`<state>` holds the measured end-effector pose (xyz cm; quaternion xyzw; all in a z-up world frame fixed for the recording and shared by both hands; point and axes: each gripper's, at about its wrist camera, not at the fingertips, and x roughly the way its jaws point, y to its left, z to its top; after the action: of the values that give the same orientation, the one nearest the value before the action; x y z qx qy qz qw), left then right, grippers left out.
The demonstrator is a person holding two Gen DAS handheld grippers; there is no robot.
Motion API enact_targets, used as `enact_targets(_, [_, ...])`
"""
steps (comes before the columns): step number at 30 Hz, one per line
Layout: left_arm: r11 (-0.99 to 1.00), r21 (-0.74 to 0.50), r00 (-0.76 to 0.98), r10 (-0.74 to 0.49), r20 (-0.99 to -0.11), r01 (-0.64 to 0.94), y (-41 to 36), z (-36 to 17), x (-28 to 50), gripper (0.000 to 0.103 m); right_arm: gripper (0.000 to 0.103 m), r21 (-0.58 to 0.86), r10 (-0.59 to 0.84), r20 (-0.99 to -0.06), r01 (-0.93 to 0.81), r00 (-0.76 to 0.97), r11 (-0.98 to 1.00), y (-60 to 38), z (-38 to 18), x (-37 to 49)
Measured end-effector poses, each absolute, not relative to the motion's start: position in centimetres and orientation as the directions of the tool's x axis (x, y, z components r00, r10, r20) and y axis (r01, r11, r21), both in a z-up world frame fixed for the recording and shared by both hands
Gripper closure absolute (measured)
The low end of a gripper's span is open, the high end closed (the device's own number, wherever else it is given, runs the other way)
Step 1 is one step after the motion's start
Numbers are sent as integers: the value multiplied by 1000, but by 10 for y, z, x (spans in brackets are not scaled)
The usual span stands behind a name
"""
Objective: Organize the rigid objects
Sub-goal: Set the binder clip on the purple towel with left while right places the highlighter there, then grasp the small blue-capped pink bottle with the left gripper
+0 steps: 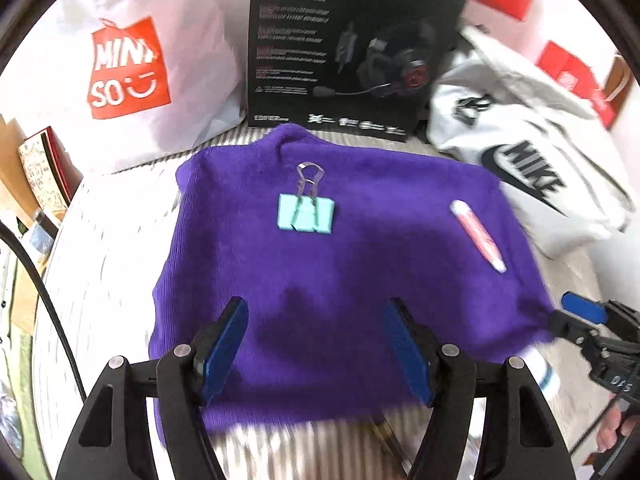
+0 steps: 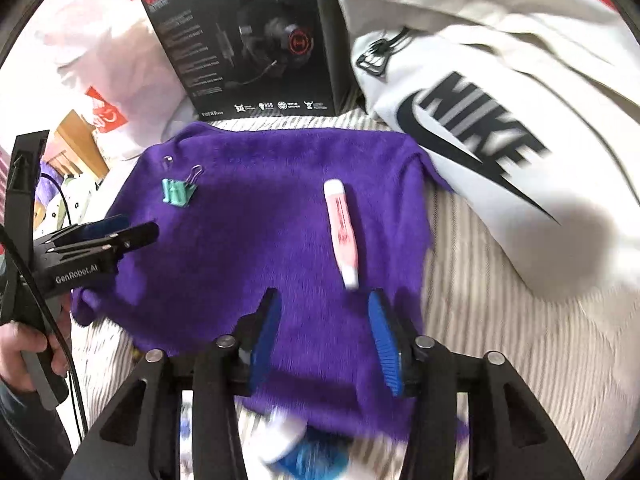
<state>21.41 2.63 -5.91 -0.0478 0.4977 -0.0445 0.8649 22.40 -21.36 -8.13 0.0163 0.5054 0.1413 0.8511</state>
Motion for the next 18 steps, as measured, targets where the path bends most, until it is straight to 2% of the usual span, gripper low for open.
enact_targets(11, [982,-109,516,-175,-839,155,-2,-51,107,34,53,170,225,-844,-154,487,973,-234,-64,115])
enact_targets(18, [975,-70,500,-169,-849,210,-22,-68,75,34,51,198,232,-841,-122,488,973,-237,-65,71])
